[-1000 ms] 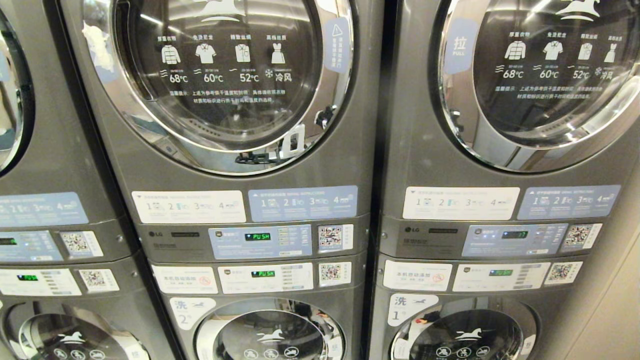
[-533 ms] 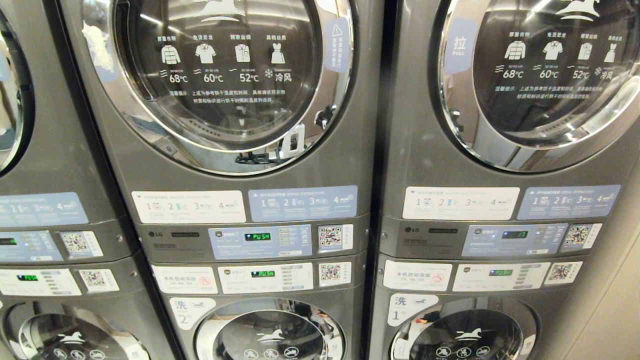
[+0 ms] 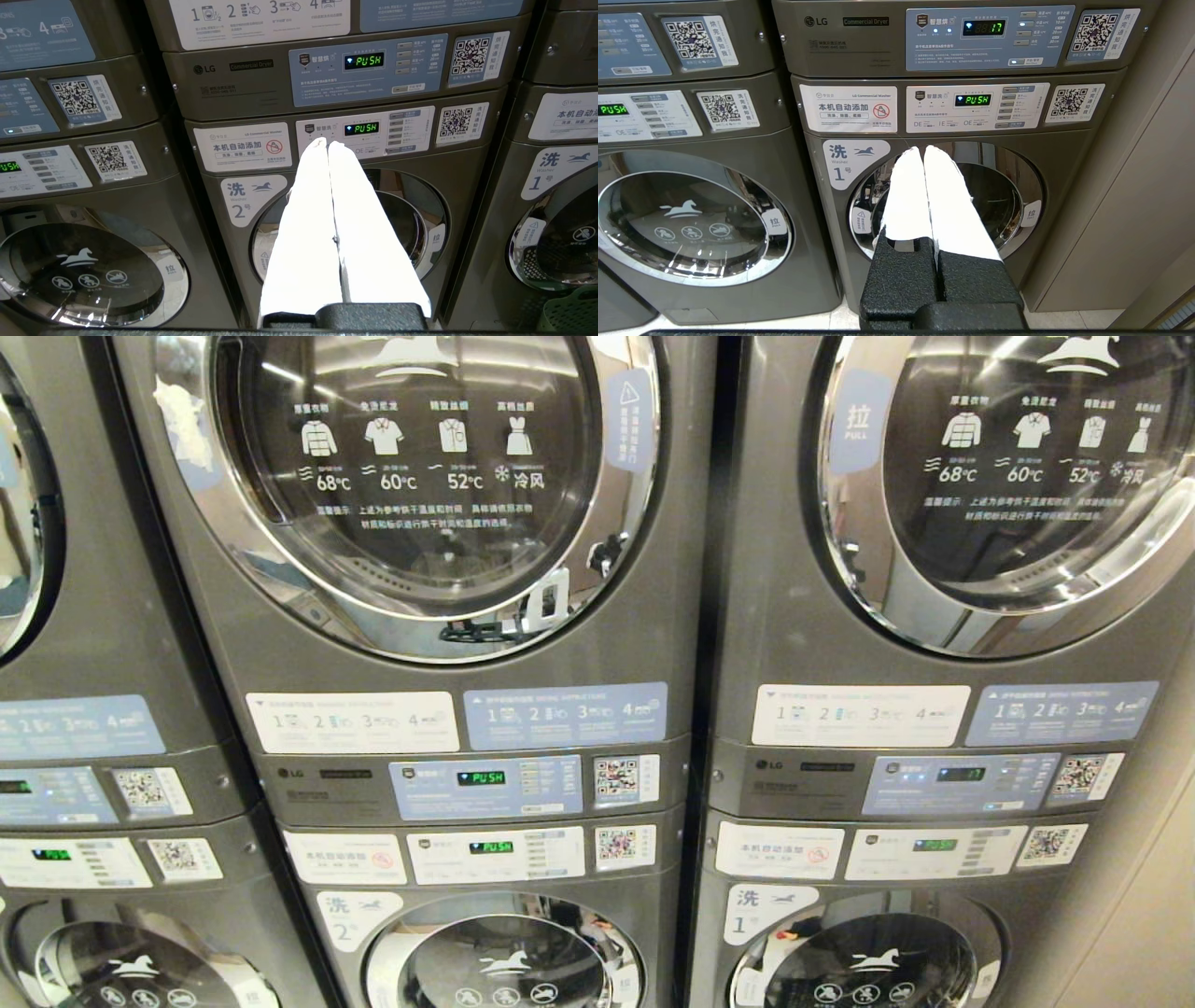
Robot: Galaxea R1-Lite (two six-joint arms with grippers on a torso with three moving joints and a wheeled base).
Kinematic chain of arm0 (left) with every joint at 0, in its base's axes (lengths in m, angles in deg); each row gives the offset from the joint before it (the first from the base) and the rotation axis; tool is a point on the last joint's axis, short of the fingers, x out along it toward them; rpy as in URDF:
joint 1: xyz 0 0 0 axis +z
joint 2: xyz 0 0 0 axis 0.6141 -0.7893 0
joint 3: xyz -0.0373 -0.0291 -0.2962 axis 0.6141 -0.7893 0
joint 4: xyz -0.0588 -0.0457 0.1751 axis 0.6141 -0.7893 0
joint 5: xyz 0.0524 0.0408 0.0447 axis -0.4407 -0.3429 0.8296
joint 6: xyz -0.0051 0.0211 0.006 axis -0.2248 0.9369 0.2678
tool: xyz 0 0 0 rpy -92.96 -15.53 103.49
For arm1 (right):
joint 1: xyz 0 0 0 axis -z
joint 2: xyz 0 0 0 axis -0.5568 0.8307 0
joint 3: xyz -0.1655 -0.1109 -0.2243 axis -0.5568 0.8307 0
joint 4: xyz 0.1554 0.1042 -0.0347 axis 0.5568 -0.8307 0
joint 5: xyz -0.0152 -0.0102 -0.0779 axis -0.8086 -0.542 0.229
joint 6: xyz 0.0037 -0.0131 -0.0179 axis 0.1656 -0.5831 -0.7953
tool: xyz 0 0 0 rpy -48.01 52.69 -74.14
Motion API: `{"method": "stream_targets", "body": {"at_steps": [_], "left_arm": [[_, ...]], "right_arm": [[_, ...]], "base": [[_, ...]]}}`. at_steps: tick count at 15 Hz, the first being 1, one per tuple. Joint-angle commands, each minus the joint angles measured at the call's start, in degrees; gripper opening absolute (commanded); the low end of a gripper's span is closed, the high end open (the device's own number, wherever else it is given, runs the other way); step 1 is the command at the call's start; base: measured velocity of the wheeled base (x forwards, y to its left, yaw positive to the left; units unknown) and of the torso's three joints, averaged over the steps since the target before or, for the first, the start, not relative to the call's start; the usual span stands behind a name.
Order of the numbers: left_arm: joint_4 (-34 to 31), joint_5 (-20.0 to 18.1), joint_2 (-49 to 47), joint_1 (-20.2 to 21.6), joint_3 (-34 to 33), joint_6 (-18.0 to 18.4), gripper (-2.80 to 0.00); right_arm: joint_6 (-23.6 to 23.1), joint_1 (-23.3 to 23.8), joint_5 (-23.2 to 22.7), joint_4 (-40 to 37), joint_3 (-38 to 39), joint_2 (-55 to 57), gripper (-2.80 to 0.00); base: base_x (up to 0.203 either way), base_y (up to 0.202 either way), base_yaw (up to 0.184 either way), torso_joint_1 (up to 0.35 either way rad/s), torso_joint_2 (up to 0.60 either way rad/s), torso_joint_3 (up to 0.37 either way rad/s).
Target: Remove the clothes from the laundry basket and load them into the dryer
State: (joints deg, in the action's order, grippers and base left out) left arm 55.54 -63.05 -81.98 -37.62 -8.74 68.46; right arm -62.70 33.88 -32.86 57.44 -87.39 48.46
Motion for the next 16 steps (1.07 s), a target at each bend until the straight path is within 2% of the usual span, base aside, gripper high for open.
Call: {"method": "stream_targets", "body": {"at_steps": [1,16], "left_arm": [[0.0,0.0,1.0,0.1,0.0,-0.1,-2.8],[0.0,0.1,1.0,0.1,0.0,-0.4,-2.8]], "right_arm": [[0.0,0.0,0.0,0.0,0.0,-0.1,-2.8],[0.8,0.0,0.1,0.1,-0.1,-0.1,-2.8]], "base": [[0.0,0.0,0.0,0.0,0.0,0.0],[0.0,0.0,0.0,0.0,0.0,0.0]]}}
